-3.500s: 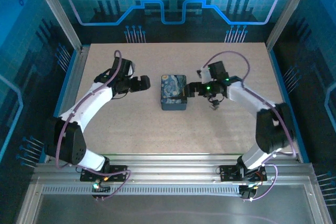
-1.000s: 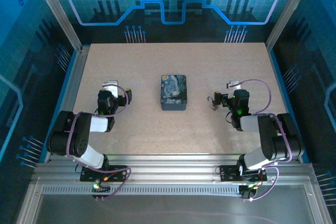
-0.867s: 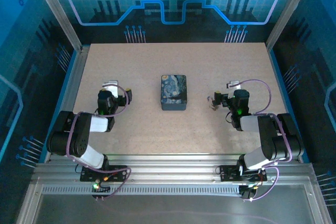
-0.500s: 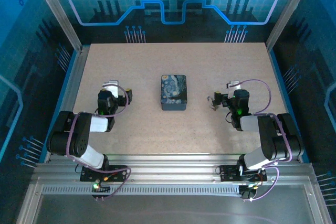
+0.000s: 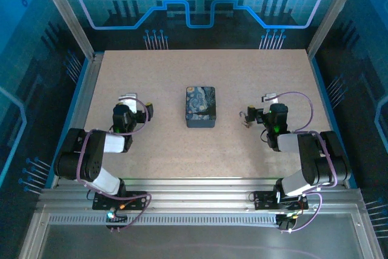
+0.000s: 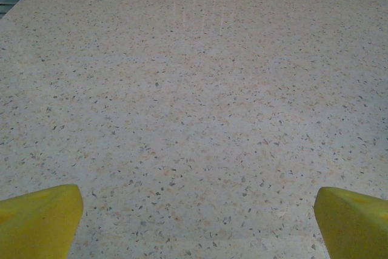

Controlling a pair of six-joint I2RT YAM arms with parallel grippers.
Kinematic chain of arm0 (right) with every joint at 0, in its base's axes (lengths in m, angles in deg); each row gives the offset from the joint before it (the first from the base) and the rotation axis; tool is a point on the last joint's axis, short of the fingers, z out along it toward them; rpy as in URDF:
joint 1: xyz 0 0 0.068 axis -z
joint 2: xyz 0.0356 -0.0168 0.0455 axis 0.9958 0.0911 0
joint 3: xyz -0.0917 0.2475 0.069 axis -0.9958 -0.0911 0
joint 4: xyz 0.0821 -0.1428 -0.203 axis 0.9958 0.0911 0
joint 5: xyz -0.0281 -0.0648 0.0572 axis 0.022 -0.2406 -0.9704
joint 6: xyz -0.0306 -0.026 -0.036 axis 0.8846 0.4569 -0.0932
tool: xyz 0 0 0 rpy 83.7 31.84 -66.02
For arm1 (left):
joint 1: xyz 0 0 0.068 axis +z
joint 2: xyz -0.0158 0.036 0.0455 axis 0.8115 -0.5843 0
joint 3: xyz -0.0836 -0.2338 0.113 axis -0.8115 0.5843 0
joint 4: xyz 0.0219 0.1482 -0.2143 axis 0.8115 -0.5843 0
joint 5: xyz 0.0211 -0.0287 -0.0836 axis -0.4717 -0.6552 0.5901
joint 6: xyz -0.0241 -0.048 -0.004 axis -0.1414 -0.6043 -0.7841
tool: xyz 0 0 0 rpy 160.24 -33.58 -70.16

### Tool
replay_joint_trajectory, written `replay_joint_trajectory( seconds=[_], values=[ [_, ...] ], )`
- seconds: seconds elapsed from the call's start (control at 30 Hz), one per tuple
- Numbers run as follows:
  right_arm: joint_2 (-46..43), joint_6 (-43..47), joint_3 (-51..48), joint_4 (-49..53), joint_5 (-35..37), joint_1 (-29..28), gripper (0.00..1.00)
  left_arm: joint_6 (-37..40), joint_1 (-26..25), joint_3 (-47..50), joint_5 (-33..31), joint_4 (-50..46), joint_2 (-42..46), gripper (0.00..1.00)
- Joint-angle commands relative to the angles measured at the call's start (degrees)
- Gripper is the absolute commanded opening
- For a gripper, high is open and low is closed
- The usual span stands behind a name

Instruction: Unlock the padlock with the key

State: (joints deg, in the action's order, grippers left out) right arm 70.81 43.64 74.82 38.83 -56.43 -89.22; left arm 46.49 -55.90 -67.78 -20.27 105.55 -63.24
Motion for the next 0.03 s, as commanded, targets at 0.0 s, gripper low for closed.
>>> replay_joint_trajectory(
  seconds=[0.0],
  values=[
    [0.16, 0.62, 1.21, -2.57, 0.2, -0.39, 1.0, -0.4, 0.41, -0.97, 1.37, 0.35, -0.02, 0.99]
  ],
)
